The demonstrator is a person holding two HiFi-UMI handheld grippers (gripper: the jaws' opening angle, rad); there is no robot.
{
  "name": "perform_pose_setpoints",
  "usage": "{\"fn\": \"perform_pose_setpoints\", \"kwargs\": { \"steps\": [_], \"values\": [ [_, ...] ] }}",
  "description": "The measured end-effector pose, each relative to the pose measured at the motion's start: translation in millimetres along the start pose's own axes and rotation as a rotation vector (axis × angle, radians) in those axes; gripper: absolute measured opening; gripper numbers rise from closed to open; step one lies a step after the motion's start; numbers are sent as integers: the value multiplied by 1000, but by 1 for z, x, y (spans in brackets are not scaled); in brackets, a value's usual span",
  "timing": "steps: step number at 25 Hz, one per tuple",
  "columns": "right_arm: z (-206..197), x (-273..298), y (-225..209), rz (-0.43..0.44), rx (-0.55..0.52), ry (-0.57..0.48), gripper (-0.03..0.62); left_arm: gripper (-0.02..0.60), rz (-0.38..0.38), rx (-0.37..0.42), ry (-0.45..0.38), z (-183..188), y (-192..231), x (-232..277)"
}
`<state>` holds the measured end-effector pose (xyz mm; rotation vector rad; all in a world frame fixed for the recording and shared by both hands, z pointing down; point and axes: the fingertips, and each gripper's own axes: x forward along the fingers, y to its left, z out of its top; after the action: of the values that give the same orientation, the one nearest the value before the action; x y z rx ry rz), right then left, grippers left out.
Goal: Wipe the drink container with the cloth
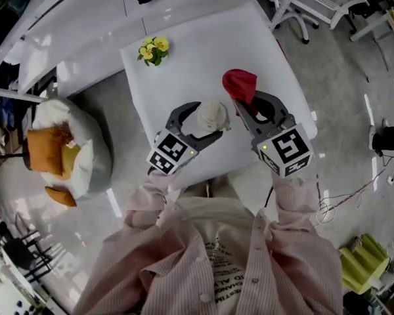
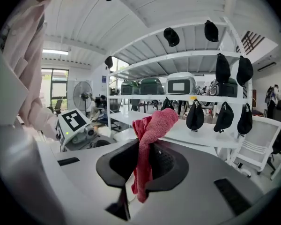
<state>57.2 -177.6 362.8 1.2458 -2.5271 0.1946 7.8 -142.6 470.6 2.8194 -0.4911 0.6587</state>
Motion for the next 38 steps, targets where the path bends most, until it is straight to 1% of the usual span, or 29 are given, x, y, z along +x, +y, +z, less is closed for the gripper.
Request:
{"fn": "perform_pose_setpoints", "kwargs": {
  "steps": [6, 10, 17, 20, 27, 31, 38],
  "values": [
    [-12, 22, 9, 6, -111, 58, 40, 383, -8, 3, -41, 1, 3, 3],
    [-17, 34, 17, 10, -174, 85, 40, 383, -8, 2, -49, 0, 2, 3],
    [-26, 47, 34, 22, -317, 148, 40, 382, -11, 2, -59, 1, 0, 3],
    [-30, 54, 41, 31, -359, 170, 40, 383, -9, 3, -66, 0, 3, 4],
    [-48, 61, 56, 52, -348, 226, 40, 382, -10, 1, -76, -1, 5, 4],
    [-53, 61, 59, 50, -310, 243, 40, 382, -11, 1, -80, -2, 5, 5],
    [-55, 57, 63, 38, -289, 270, 40, 382, -15, 1, -92, 0, 6, 5]
  ]
}}
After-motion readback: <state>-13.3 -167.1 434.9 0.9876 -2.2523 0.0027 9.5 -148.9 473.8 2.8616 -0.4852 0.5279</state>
